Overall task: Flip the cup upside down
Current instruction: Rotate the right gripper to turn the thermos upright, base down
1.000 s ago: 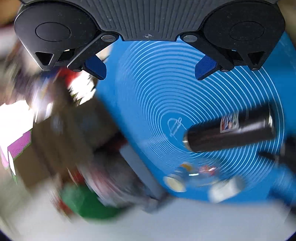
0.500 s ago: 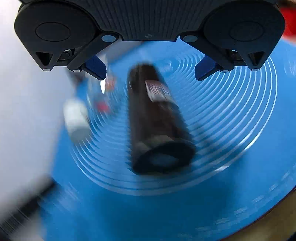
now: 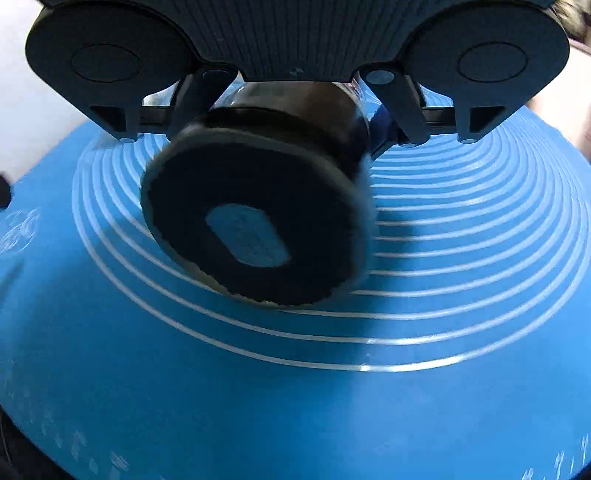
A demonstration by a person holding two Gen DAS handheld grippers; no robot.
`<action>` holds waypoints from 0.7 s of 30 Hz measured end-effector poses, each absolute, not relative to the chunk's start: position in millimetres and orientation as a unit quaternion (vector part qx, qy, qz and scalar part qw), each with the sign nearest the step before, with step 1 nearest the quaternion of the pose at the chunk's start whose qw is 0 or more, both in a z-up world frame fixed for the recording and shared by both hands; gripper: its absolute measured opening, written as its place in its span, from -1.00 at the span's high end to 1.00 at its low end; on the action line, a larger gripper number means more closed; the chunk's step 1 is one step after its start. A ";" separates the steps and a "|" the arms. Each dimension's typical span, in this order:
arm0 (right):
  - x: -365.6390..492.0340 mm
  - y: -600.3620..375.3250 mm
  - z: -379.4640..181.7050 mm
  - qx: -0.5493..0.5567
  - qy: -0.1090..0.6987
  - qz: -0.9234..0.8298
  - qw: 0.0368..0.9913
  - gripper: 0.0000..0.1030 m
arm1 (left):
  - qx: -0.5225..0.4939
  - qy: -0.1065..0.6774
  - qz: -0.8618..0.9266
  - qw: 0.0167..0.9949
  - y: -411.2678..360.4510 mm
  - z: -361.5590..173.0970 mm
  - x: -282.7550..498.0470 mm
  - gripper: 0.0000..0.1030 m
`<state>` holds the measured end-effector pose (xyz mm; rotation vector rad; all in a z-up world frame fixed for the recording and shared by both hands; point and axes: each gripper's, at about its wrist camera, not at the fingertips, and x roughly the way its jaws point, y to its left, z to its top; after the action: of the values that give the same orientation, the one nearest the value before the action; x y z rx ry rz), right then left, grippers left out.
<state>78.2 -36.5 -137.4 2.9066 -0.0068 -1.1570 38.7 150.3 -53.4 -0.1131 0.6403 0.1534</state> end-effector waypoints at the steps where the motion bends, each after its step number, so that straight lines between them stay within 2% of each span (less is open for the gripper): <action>1: 79.7 -37.2 -135.2 0.926 -0.002 -0.377 0.008 -0.34 | -0.056 0.315 0.075 0.945 150.7 -53.8 39.3 -0.72; 7: 91.9 -50.8 -122.0 0.917 0.001 -0.394 -0.056 -0.31 | -0.056 0.315 0.075 0.945 149.8 -54.2 40.3 -0.72; 15: 100.1 -30.0 -86.8 0.859 -0.043 -0.410 -0.303 -0.29 | -0.052 0.313 0.071 0.946 145.0 -50.9 41.1 -0.72; 21: 111.6 -23.4 -55.0 0.754 -0.111 -0.403 -0.507 -0.27 | -0.049 0.309 0.070 0.947 141.7 -46.2 40.6 -0.72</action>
<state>111.6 -23.4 -55.0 3.6786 -0.5411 -1.9636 40.6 141.7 -46.2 -0.0993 0.6289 0.1429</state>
